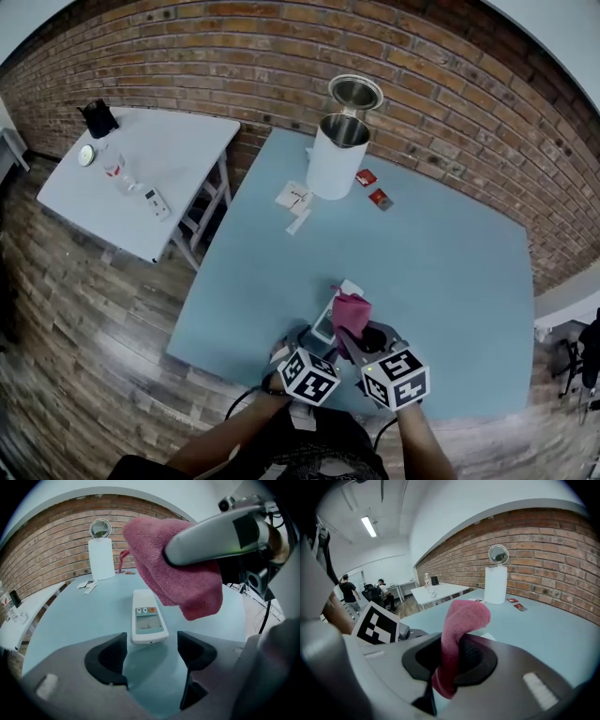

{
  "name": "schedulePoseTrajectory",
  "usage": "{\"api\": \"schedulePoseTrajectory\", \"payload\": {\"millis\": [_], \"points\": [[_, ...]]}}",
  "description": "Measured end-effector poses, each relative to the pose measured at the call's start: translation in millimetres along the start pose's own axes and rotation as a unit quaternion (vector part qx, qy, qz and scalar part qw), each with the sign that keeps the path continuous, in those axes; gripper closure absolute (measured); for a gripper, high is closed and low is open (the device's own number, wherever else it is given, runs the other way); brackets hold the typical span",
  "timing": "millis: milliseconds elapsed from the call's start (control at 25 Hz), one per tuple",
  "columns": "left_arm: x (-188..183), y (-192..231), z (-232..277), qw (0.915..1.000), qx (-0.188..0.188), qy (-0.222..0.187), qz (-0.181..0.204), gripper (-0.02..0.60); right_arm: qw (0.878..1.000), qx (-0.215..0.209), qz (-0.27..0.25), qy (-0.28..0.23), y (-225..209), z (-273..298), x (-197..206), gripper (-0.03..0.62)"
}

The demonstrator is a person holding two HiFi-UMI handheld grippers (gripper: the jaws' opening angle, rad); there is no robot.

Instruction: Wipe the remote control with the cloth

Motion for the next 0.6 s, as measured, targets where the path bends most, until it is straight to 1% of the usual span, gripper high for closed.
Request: {"api": "schedulePoseTrajectory", "payload": {"millis": [240,400,520,600], "points": [[-1.0,5.5,7.1,0.9998,-0.006,0.014,-0.015,0.235,0.997,-0.058,-0.037,0.028,1.3,20.7,-11.0,0.526],[-2.8,4.8,8.7,0.9997,-0.010,0.017,-0.012,0.236,0.992,-0.099,-0.066,0.049,1.4,35.7,-14.9,0.527],[-3.6,3.9,9.0,0.9997,-0.011,0.021,-0.010,0.238,0.987,-0.135,-0.071,0.057,3.6,46.4,-16.3,0.526],[-3.8,1.9,9.6,0.9996,-0.005,0.027,-0.007,0.260,0.983,-0.156,-0.074,0.064,5.1,52.8,-15.3,0.527]]}}
Point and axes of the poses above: the fingertips, and each gripper's own axes: z forward along the fingers, y to its left, x out of its underside, the point moved 3 cm from there along -z, backward along the fingers, and after that the axes turned 15 degrees about y, right-handed, at the moved point
